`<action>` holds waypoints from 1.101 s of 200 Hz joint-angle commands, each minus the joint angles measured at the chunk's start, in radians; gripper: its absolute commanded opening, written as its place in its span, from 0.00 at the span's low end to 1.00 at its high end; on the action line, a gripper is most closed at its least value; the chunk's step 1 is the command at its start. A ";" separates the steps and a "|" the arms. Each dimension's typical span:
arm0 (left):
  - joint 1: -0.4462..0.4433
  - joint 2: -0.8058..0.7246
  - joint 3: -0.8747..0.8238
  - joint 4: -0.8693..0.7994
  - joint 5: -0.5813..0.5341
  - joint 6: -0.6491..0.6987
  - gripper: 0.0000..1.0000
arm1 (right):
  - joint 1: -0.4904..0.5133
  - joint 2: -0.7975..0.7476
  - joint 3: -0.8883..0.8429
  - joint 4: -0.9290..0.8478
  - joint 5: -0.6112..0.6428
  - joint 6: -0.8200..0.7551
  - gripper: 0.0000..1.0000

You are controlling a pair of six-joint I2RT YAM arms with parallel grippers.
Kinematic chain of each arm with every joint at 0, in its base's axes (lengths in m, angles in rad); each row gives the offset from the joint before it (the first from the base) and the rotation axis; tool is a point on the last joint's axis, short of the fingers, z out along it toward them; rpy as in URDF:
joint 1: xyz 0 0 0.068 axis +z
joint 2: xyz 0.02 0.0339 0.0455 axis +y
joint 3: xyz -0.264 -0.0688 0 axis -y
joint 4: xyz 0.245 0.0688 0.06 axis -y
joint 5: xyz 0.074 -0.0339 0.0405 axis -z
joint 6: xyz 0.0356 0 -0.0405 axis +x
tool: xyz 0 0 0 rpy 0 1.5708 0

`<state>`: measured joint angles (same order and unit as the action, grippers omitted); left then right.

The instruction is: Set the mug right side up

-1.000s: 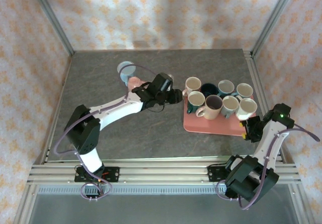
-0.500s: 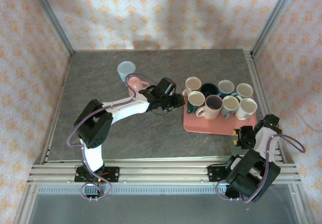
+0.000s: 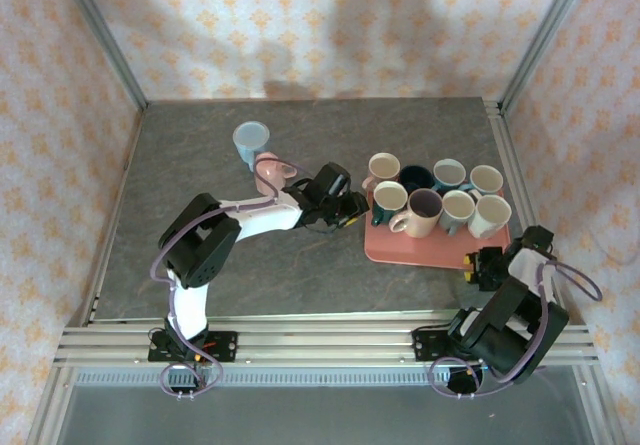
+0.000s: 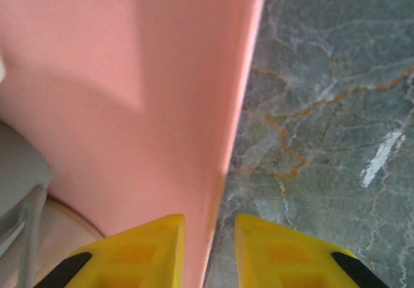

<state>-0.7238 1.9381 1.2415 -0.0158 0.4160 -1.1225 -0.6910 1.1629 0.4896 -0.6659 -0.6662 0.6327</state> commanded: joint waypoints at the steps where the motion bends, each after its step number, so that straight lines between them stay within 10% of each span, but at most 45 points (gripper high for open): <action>1: 0.010 0.026 -0.005 0.060 0.005 -0.043 0.41 | 0.018 0.016 -0.010 0.036 0.013 0.021 0.26; 105: 0.012 0.098 0.037 0.067 -0.002 -0.066 0.36 | 0.092 0.064 -0.016 0.092 0.048 0.069 0.00; 220: 0.074 0.076 0.005 0.051 -0.016 -0.054 0.34 | 0.253 0.083 0.002 0.193 0.059 0.227 0.00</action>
<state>-0.6769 2.0487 1.2552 0.0353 0.4126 -1.1805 -0.5251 1.2060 0.5049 -0.6277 -0.5488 0.8055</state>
